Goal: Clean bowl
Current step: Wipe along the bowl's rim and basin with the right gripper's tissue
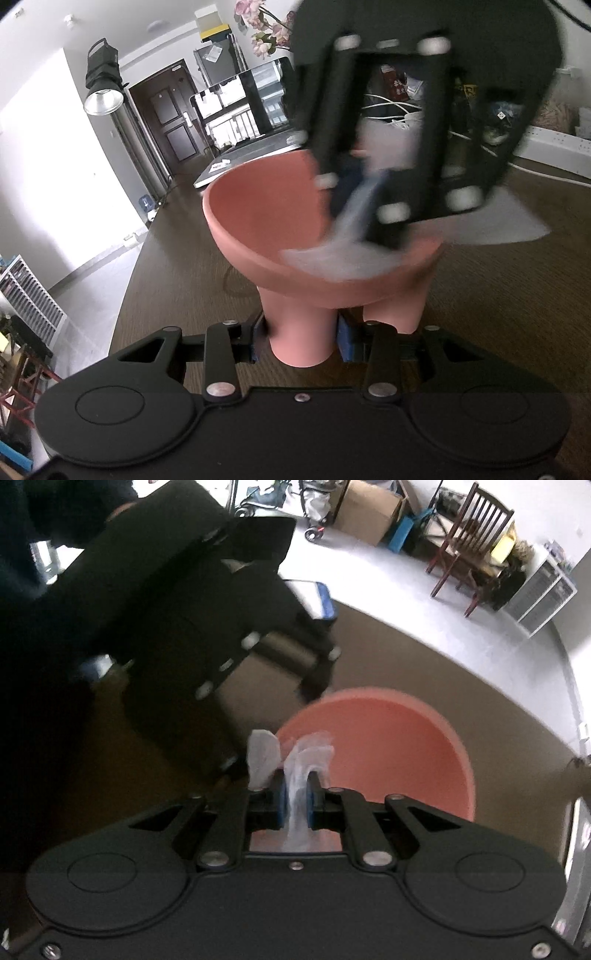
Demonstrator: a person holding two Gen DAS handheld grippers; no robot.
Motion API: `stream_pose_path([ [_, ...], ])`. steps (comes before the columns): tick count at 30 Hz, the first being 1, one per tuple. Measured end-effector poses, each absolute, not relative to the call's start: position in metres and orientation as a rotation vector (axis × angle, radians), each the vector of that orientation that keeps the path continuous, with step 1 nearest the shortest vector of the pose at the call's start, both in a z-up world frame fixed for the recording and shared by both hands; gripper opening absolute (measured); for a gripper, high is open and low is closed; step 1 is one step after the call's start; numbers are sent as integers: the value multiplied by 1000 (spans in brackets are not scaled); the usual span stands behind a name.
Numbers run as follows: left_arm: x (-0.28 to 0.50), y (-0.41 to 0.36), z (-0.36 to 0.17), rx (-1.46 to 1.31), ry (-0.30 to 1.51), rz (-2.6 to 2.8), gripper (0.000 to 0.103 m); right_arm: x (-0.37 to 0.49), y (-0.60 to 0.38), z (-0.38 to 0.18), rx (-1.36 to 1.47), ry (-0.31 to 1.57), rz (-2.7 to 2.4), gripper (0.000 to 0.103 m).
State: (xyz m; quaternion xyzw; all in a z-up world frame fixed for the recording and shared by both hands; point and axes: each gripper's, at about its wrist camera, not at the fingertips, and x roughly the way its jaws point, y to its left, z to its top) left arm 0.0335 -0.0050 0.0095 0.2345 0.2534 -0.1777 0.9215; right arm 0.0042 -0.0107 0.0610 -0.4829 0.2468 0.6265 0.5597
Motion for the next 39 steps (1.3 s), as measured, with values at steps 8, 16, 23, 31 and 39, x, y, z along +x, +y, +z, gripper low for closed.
stream_pose_path([
  [8, 34, -4, 9, 471, 528, -343, 38, 45, 6, 65, -1144, 578, 1356, 11],
  [16, 35, -3, 10, 472, 519, -344, 38, 42, -34, 62, -1218, 641, 1319, 11],
  [23, 35, -2, 10, 479, 517, -348, 38, 17, -32, 47, -1232, 670, 1401, 11],
  [31, 34, -3, 10, 483, 522, -344, 38, 20, 4, 44, -1224, 585, 1398, 11],
  [39, 36, -2, 10, 479, 523, -343, 38, 45, -4, 50, -1233, 607, 1341, 11],
])
